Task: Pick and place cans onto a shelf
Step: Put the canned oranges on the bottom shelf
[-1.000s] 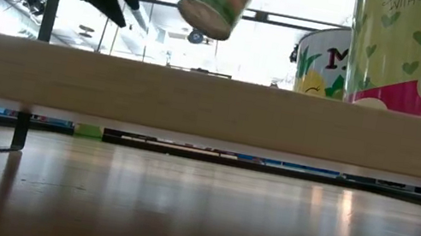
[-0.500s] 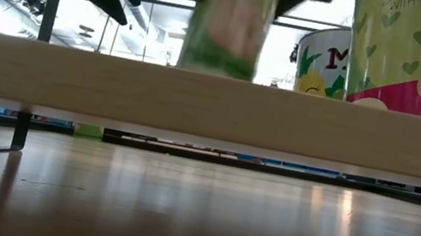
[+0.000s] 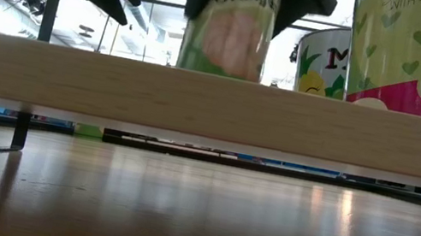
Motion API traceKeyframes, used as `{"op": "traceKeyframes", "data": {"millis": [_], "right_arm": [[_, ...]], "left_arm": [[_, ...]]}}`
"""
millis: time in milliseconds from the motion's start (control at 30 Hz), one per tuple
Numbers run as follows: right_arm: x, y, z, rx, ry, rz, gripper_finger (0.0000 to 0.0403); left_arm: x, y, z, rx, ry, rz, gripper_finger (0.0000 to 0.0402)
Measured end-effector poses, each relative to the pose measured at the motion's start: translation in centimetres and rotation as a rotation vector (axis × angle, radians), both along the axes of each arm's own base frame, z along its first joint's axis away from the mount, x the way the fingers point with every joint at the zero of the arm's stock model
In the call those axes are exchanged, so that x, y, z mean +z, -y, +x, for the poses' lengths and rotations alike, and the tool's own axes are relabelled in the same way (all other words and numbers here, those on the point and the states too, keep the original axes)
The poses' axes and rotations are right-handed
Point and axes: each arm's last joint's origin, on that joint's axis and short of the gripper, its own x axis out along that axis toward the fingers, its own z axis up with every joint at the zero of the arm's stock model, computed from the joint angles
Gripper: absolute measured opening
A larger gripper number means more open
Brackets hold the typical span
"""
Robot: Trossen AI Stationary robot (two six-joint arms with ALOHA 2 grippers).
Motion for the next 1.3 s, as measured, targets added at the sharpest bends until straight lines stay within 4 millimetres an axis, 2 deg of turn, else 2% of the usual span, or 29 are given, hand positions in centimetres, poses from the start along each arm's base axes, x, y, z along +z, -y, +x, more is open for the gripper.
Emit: {"op": "traceKeyframes", "data": {"millis": [133,500,867,1133,1300], "right_arm": [[-0.9,-0.2,0.4,0.007,-0.016,0.008,0.0329],[-0.9,-0.3,0.7,0.019,-0.003,0.053,0.0334],[-0.8,0.0,0.7,0.018,-0.009,0.069,0.0366],[1.4,0.3,0.0,0.032,0.036,0.070,0.0366],[3.6,0.9,-0.7,0.048,0.085,0.069,0.0366]], "left_arm": [[0.0,0.0,0.0,0.000,0.000,0.000,0.0346],[0.0,0.0,0.0,-0.003,0.000,0.002,0.0346],[0.0,0.0,0.0,-0.003,-0.002,0.002,0.0346],[0.0,0.0,0.0,-0.002,-0.002,0.001,0.0346],[0.0,0.0,0.0,0.003,0.000,-0.003,0.0346]]}}
